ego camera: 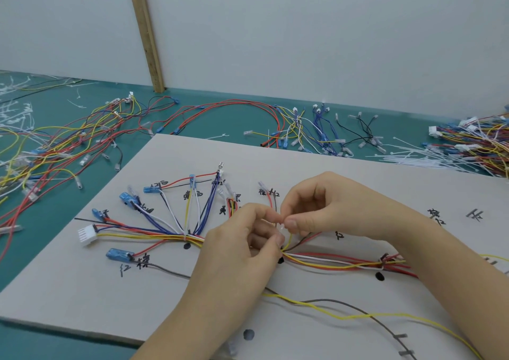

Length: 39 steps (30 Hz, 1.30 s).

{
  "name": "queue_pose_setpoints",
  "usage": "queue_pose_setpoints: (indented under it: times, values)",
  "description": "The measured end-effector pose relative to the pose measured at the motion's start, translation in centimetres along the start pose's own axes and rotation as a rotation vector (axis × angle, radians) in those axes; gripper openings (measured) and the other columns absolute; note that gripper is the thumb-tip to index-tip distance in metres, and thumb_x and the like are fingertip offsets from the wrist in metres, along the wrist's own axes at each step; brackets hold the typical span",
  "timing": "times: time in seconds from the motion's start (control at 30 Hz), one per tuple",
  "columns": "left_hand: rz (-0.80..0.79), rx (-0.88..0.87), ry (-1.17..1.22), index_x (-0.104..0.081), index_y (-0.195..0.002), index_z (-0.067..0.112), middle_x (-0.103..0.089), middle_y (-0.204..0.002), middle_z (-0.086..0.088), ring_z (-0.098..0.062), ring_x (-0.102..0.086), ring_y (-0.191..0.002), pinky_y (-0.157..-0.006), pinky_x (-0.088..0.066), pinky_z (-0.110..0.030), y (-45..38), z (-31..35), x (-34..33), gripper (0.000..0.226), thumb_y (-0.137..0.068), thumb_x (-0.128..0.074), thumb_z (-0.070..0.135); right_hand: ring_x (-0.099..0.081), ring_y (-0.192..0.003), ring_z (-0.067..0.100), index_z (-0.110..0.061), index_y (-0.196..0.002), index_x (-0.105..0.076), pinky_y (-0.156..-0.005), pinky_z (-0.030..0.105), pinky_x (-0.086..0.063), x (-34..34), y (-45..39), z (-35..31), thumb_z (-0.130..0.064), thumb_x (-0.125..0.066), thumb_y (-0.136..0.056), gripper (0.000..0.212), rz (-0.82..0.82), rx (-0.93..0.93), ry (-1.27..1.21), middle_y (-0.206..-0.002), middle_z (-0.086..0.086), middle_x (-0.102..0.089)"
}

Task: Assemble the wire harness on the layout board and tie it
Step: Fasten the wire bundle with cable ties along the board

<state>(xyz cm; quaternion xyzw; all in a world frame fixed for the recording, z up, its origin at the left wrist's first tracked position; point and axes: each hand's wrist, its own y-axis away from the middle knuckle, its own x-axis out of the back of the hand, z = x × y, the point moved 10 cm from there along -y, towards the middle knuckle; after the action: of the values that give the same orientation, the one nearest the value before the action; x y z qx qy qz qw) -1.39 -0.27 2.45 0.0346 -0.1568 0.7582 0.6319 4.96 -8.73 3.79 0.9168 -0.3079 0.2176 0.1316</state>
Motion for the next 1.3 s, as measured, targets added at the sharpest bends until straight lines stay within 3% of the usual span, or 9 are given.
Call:
queue_pose_setpoints:
  times: [0.3,0.6,0.7,0.8,0.97,1.13,1.3]
  values:
    - [0.018,0.050,0.065,-0.060,-0.077,0.026,-0.069,-0.066,0.004,-0.010,-0.065,-0.059,-0.061,-0.056,-0.026,-0.2,-0.4,0.1,0.015,-0.078,-0.063,0.011,-0.055,-0.064,0.009,-0.025,-0.070,-0.064,-0.063,0.020,-0.047,-0.7,0.1,-1.1,-0.002,-0.068,-0.080,0.025,-0.017,0.046,0.073,-0.071,0.003,-0.063]
    - [-0.046,0.110,-0.004,-0.063,-0.066,0.022,-0.064,-0.048,0.003,-0.003,-0.058,-0.042,-0.045,-0.042,-0.009,-0.8,-0.4,0.0,0.021,-0.083,-0.062,0.009,-0.056,-0.066,0.007,-0.022,-0.068,-0.064,-0.062,0.014,-0.045,0.2,0.1,-1.7,0.001,-0.072,-0.075,0.025,0.072,0.120,0.104,-0.069,-0.005,-0.062]
    - [-0.062,0.112,-0.078,-0.062,-0.065,0.023,-0.061,-0.045,0.004,-0.003,-0.055,-0.039,-0.043,-0.044,-0.012,-0.7,-0.5,-0.2,0.021,-0.083,-0.062,0.011,-0.057,-0.067,0.012,-0.023,-0.068,-0.062,-0.065,0.026,-0.048,0.5,0.1,-1.4,0.000,-0.070,-0.076,0.026,0.100,0.113,0.103,-0.068,-0.005,-0.063]
    - [-0.087,0.069,-0.217,-0.060,-0.067,0.024,-0.061,-0.047,0.009,-0.006,-0.058,-0.040,-0.046,-0.049,-0.019,-0.9,-0.1,-0.3,0.018,-0.083,-0.059,0.015,-0.057,-0.067,0.019,-0.020,-0.072,-0.060,-0.066,0.040,-0.053,-0.1,-0.1,-1.0,0.001,-0.065,-0.081,0.024,0.072,0.081,0.078,-0.072,0.007,-0.062]
    - [-0.159,0.020,-0.358,-0.056,-0.066,0.025,-0.057,-0.057,0.016,-0.004,-0.055,-0.039,-0.044,-0.046,-0.017,-1.3,0.6,-0.5,0.018,-0.083,-0.055,0.019,-0.059,-0.060,0.004,-0.014,-0.074,-0.056,-0.059,0.019,-0.049,-0.7,-0.2,-0.9,0.007,-0.057,-0.085,0.024,0.041,0.074,-0.002,-0.068,0.002,-0.063]
    - [-0.208,-0.001,-0.476,-0.055,-0.067,0.024,-0.057,-0.058,0.006,-0.001,-0.052,-0.039,-0.043,-0.039,-0.011,-1.4,0.8,-1.0,0.018,-0.084,-0.053,0.019,-0.059,-0.057,0.006,-0.011,-0.073,-0.055,-0.059,0.018,-0.051,0.3,0.0,-1.2,0.010,-0.055,-0.085,0.024,0.114,0.094,-0.071,-0.061,-0.004,-0.062]
    - [-0.237,-0.034,-0.554,-0.052,-0.063,0.028,-0.055,-0.062,0.007,0.006,-0.050,-0.046,-0.048,-0.038,-0.009,-1.6,1.2,-1.2,0.022,-0.085,-0.054,0.021,-0.061,-0.062,0.010,-0.009,-0.077,-0.053,-0.059,0.021,-0.053,0.6,0.2,-1.5,0.009,-0.050,-0.088,0.021,0.138,0.102,-0.123,-0.066,0.001,-0.061]
